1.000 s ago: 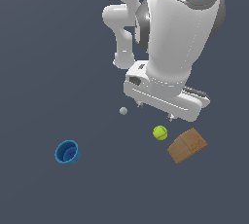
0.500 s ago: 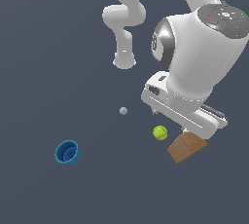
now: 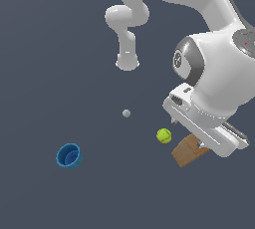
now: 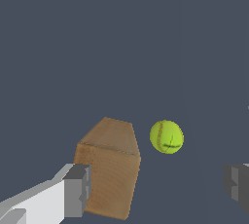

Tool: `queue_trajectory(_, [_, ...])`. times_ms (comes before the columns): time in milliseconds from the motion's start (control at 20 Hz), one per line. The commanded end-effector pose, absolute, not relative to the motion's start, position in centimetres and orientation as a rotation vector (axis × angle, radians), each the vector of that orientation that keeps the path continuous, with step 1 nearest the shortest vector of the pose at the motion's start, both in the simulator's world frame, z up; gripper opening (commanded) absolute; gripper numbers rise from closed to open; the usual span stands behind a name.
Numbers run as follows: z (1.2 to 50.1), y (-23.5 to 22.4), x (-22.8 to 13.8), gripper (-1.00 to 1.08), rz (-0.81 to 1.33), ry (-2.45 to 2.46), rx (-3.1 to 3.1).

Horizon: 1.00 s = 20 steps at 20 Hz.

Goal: Pick up a designated object from a clutter of objects.

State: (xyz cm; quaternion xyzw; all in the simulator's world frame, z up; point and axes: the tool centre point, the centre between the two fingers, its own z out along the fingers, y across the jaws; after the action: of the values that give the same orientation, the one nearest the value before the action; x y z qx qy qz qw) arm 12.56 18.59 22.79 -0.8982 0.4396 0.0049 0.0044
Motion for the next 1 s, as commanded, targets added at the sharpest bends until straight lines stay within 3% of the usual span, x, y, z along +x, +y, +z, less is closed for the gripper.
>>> queue_trajectory(0, [22.1, 19.8, 12.9, 1.0, 0.013, 1.447, -2.781])
queue_trajectory(950, [19.3, 24.4, 13.6, 1.0, 0.0, 1.687, -2.65])
